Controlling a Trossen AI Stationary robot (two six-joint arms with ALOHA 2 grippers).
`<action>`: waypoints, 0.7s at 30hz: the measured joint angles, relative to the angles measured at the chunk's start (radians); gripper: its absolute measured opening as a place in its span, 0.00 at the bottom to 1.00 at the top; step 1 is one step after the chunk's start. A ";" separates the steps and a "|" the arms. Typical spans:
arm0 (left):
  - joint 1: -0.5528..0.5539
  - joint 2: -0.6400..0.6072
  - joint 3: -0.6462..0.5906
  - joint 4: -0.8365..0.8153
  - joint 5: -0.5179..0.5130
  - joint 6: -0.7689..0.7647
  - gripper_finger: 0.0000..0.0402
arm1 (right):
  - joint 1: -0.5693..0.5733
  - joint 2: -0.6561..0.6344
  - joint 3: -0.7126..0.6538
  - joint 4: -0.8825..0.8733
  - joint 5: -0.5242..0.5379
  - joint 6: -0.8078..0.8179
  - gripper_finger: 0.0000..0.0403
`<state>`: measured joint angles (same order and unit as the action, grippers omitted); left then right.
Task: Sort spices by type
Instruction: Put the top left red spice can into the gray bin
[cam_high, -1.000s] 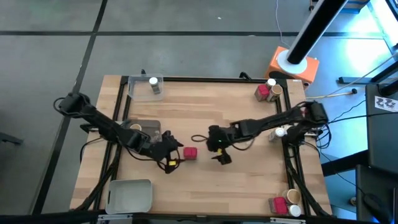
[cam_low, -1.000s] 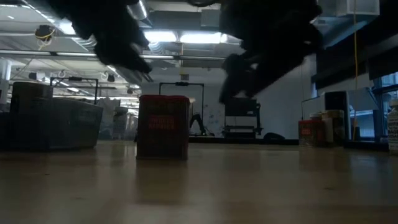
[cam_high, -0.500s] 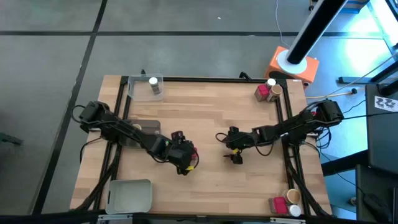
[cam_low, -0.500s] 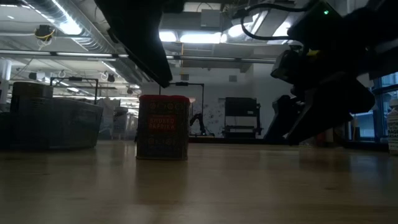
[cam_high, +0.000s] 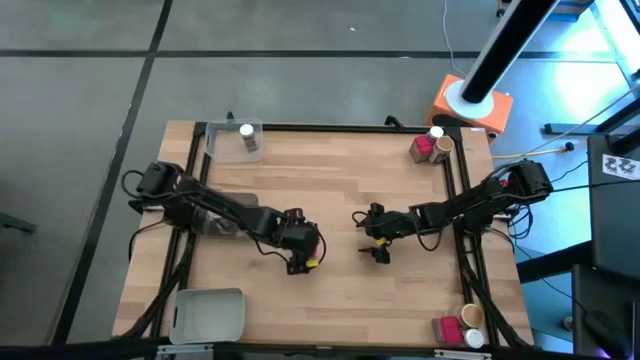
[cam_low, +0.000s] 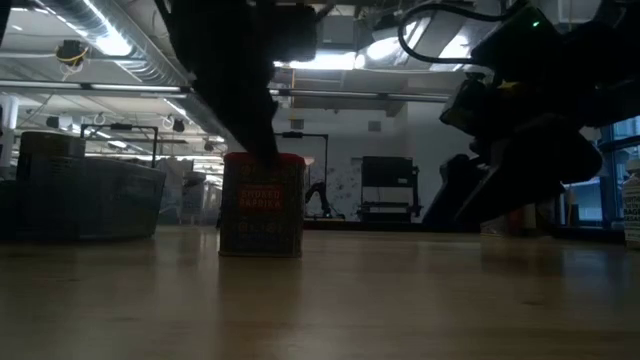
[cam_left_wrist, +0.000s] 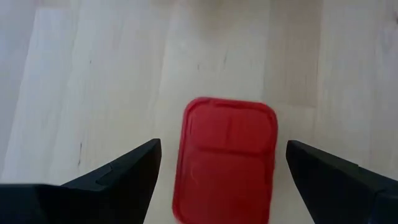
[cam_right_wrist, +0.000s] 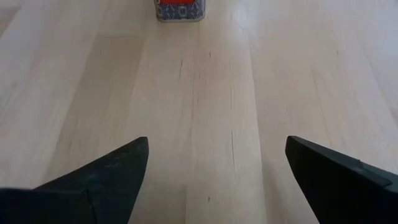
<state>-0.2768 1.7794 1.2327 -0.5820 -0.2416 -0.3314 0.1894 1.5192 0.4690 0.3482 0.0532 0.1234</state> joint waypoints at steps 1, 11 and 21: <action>0.000 0.005 0.000 -0.002 0.001 0.000 0.81 | 0.000 0.000 0.000 0.001 0.000 0.000 0.94; 0.008 0.046 0.000 -0.002 0.038 -0.006 0.55 | 0.000 0.000 0.000 0.000 0.008 0.000 0.94; -0.047 0.043 0.148 -0.204 0.039 -0.189 0.49 | 0.000 0.001 0.000 0.000 0.024 -0.001 0.94</action>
<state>-0.3241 1.8221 1.3811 -0.7860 -0.2027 -0.5206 0.1894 1.5199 0.4694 0.3481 0.0776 0.1223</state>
